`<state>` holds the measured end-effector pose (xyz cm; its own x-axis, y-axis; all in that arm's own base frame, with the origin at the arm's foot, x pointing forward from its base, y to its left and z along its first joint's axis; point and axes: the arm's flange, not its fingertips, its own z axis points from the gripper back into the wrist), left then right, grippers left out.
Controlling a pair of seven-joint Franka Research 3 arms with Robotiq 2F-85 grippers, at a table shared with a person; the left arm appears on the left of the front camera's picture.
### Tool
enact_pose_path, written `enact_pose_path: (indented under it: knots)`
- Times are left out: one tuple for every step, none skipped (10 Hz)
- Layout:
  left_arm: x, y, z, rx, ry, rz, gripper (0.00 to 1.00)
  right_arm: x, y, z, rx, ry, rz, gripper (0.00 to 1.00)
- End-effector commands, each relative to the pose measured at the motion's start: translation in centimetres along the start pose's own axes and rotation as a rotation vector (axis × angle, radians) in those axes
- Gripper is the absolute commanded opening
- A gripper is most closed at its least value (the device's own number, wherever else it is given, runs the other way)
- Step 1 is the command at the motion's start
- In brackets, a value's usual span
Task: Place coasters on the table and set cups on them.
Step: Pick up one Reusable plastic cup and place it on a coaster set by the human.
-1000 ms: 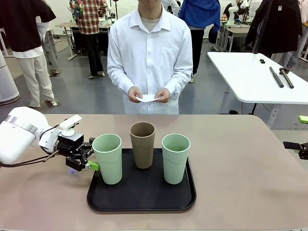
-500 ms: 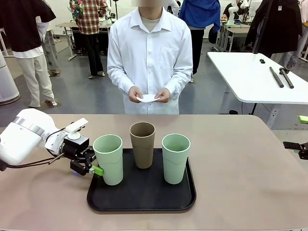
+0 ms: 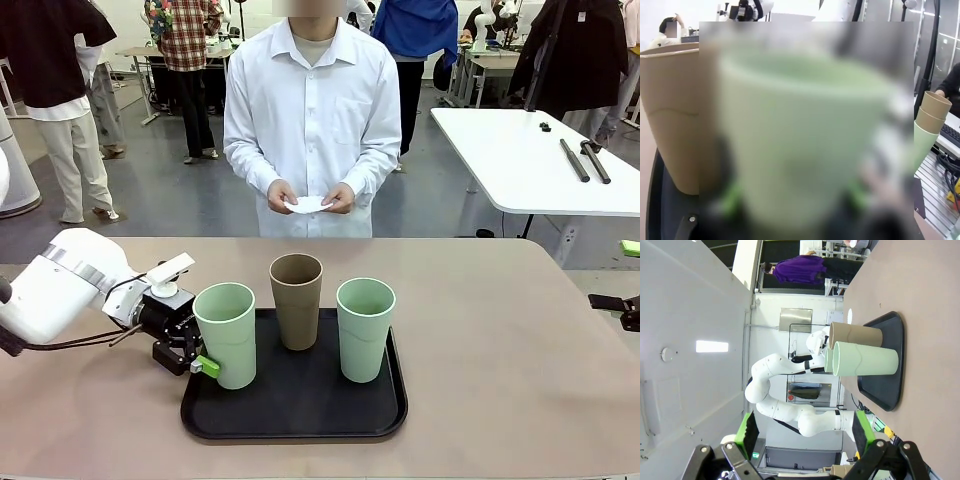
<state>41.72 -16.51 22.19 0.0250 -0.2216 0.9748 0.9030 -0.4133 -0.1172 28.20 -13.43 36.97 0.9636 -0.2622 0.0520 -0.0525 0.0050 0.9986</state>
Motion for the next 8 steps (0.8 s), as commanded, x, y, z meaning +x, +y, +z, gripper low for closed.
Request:
enact_pose_path:
  knots:
    - [-0.2, 0.0, -0.1, -0.018, -0.002, -0.06, 1.0, 0.4, 0.1, -0.1, 0.024, -0.013, 0.001, 1.0]
    - [-0.2, -0.2, -0.1, -0.035, -0.01, -0.087, 0.9, 0.4, 0.1, -0.1, 0.024, -0.013, 0.001, 1.0]
    - [0.1, -0.1, 0.0, -0.043, -0.016, -0.085, 0.4, 0.4, 0.1, -0.1, 0.024, -0.013, 0.001, 1.0]
    - [0.3, -0.2, 0.1, -0.045, -0.021, -0.087, 0.3, 0.4, 0.1, -0.1, 0.024, -0.013, 0.001, 1.0]
    - [0.4, -0.4, 0.1, -0.05, -0.029, -0.091, 0.0, 0.4, 0.1, -0.1, 0.024, -0.013, 0.001, 1.0]
    - [0.8, -0.6, 0.2, -0.049, -0.032, -0.088, 0.0, 0.4, 0.1, -0.1, 0.024, -0.013, 0.001, 1.0]
    - [1.8, -1.1, 0.6, -0.007, -0.049, -0.083, 0.0, 0.4, 0.1, -0.1, 0.024, -0.013, 0.001, 1.0]
    - [4.8, -1.7, 1.5, 0.118, -0.073, -0.05, 0.0, 0.4, 0.1, -0.1, 0.024, -0.013, 0.001, 1.0]
